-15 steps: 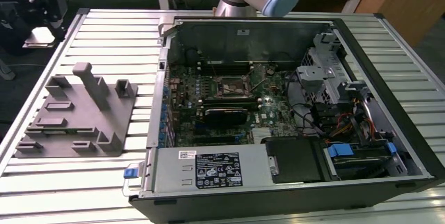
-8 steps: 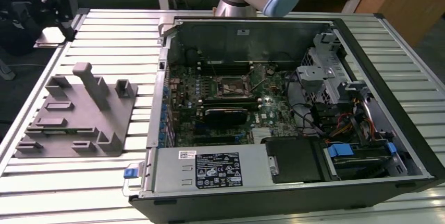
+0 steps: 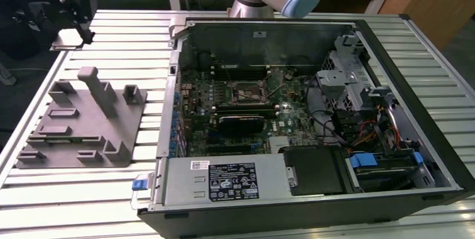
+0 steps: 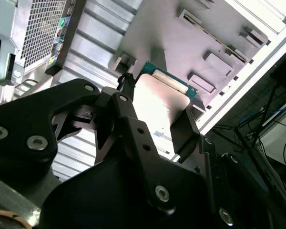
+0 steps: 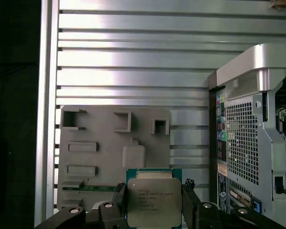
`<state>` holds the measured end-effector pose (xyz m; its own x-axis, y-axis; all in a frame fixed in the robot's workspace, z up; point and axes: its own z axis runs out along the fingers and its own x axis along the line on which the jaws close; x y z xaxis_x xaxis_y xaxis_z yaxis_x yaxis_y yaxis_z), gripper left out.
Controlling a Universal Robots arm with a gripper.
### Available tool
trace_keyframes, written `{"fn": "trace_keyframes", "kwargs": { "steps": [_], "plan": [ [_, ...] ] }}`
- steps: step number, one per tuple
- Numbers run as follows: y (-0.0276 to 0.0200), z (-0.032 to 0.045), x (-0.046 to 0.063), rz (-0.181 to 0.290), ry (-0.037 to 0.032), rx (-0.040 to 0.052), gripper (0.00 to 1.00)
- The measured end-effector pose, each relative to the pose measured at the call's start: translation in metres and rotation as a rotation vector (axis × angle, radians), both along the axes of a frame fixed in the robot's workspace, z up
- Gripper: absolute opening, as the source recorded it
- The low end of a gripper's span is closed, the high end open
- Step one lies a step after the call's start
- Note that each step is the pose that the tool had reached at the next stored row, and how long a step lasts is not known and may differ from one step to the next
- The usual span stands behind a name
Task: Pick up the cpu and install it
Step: 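Pick up the cpu and move it towards the insertion slot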
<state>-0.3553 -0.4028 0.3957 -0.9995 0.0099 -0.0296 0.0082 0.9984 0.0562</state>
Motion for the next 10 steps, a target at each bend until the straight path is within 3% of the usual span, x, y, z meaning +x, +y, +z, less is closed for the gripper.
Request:
{"fn": "trace_keyframes", "kwargs": {
  "steps": [10],
  "plan": [
    [0.0003,0.0,0.03,0.0,0.0,0.0,0.55]
  ]
}}
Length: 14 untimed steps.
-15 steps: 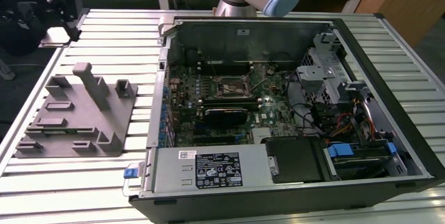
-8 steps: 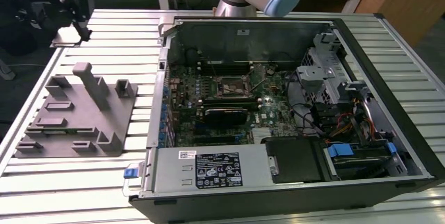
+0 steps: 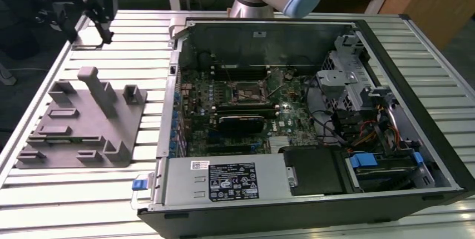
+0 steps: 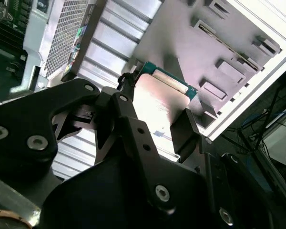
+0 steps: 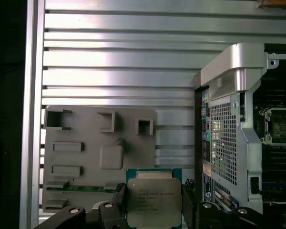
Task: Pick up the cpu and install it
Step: 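Pick up the cpu and move it towards the insertion slot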
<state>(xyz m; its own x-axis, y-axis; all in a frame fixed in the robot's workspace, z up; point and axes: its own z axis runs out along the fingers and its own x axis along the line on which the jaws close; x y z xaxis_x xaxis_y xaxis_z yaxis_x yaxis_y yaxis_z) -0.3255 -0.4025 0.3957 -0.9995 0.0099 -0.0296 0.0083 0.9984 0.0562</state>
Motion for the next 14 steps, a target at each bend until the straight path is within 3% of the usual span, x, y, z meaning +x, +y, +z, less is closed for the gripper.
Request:
{"fn": "trace_keyframes", "kwargs": {
  "steps": [14],
  "plan": [
    [0.0006,0.0,0.042,0.0,0.0001,0.0,0.55]
  ]
}}
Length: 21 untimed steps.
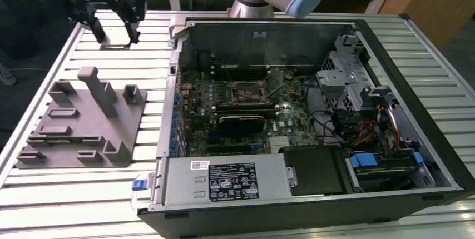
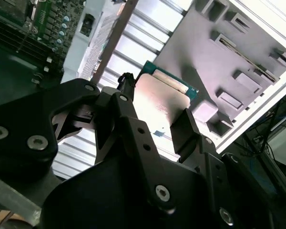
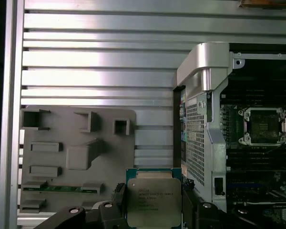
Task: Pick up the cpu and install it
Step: 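Pick up the cpu and move it towards the insertion slot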
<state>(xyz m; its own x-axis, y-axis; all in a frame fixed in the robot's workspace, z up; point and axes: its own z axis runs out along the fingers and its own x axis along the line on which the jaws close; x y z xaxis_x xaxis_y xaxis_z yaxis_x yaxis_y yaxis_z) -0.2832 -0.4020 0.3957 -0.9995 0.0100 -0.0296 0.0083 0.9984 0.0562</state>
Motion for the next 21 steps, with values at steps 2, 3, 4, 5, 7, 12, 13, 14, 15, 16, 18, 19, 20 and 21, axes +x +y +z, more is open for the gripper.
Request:
{"fn": "trace_keyframes", "kwargs": {
  "steps": [2,3,4,5,7,12,13,14,15,16,18,19,20,21],
  "plan": [
    [0.0001,0.0,0.006,0.0,-0.0001,0.0001,0.55],
    [0.0001,-0.0001,0.009,0.0,-0.0001,0.0001,0.55],
    [0.0002,0.0,0.012,0.0,-0.0001,0.0,0.55],
    [0.0002,0.0,0.015,0.0,0.0,0.0,0.55],
    [0.0004,0.0,0.021,0.0,-0.0001,0.0,0.55],
    [0.0007,0.0,0.035,0.0,0.0,0.0,0.55],
    [0.0007,0.0,0.038,0.0,0.0,0.0,0.55],
    [0.0008,0.0,0.041,0.0,-0.0001,0.0001,0.55],
    [0.0008,0.0,0.044,0.0,0.0,0.0,0.55],
    [0.0009,0.0,0.046,0.0,0.0,0.0,0.55],
    [0.001,0.0,0.052,0.0,0.0,0.0,0.55],
    [0.0011,0.0,0.054,0.0,0.0,0.0,0.55],
    [0.0012,-0.0001,0.057,0.0,-0.0001,0.0001,0.55],
    [0.0013,0.0,0.059,0.0,0.0,0.0,0.55]
  ]
}}
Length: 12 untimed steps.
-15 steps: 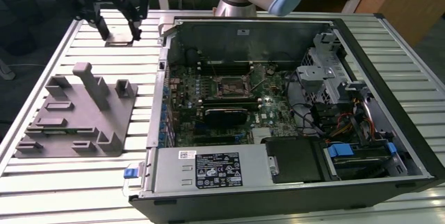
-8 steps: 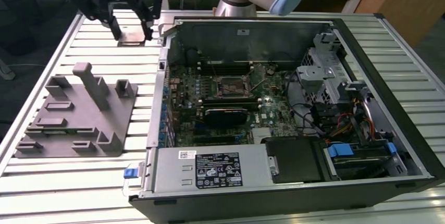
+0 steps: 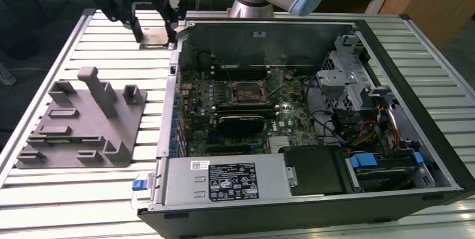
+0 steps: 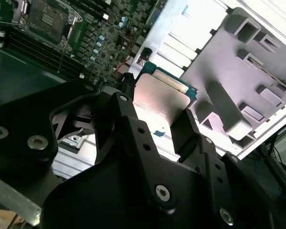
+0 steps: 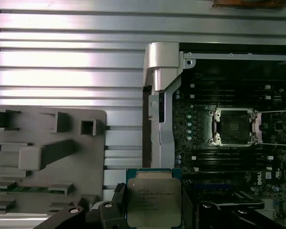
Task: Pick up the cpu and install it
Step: 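Pick up the cpu and move it towards the insertion slot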
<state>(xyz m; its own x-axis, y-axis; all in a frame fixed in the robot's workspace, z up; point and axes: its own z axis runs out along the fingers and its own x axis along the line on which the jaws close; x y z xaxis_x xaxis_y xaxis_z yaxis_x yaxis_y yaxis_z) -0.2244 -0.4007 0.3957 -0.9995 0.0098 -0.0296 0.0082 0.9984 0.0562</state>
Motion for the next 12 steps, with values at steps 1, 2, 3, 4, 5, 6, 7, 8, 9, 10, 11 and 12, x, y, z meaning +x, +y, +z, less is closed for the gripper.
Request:
{"fn": "trace_keyframes", "kwargs": {
  "steps": [1,2,3,4,5,6,7,8,9,10,11,12],
  "plan": [
    [0.0001,0.0,0.002,0.0,0.0,0.0,0.55],
    [0.0002,0.0,0.004,0.0,0.0,0.0,0.55],
    [0.0003,0.0,0.006,0.0,-0.0001,0.0001,0.55],
    [0.0004,0.0,0.009,0.0,0.0,0.0,0.55],
    [0.0004,0.0,0.011,0.0,0.0,0.0,0.55],
    [0.0005,0.0,0.013,0.0,0.0,0.0,0.55],
    [0.0006,0.0,0.015,0.0,0.0,0.0,0.55],
    [0.0007,0.0,0.017,0.0,0.0,0.0001,0.55],
    [0.0008,0.0,0.019,0.0,0.0,0.0,0.55],
    [0.0009,0.0,0.021,0.0,0.0,0.0,0.55],
    [0.001,0.0,0.023,0.0,0.0,0.0001,0.55],
    [0.0011,0.0,0.025,0.0,0.0,0.0001,0.55]
  ]
}}
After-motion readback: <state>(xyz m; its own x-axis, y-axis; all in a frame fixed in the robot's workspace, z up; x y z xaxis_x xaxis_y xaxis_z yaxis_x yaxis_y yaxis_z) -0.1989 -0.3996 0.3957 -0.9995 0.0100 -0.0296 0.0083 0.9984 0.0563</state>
